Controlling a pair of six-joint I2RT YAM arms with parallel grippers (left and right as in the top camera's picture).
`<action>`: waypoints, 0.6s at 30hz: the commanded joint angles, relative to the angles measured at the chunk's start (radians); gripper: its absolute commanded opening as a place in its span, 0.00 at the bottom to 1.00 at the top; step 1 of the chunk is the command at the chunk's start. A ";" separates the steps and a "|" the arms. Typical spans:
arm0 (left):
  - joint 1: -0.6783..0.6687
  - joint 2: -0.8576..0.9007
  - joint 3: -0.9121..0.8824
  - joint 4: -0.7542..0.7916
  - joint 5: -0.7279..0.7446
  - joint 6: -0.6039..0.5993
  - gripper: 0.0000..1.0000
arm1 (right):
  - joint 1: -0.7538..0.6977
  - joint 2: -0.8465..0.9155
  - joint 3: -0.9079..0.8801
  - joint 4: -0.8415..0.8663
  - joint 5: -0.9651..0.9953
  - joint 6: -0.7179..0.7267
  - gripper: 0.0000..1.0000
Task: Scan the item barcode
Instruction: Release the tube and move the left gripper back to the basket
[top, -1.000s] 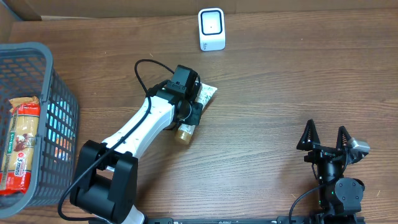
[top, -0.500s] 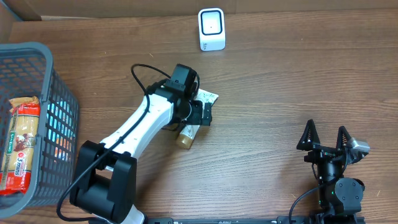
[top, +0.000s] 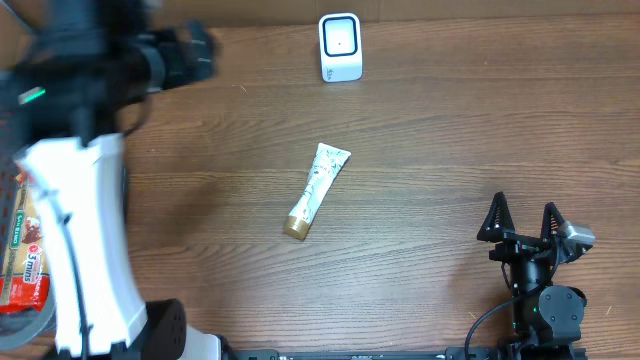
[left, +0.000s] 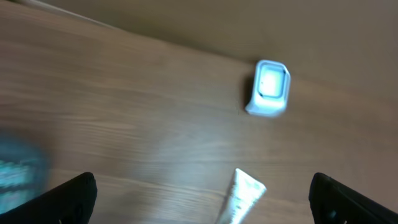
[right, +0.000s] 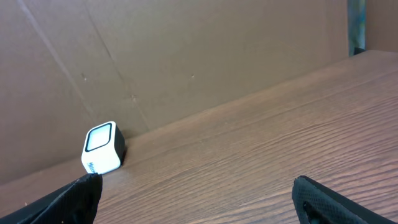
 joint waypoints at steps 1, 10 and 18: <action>0.135 -0.006 0.076 -0.067 -0.006 -0.009 1.00 | 0.001 -0.011 -0.011 0.006 0.010 0.002 1.00; 0.489 0.000 0.014 -0.155 -0.079 -0.097 1.00 | 0.001 -0.011 -0.011 0.006 0.010 0.002 1.00; 0.618 0.000 -0.111 -0.083 -0.087 -0.035 1.00 | 0.001 -0.011 -0.011 0.006 0.010 0.002 1.00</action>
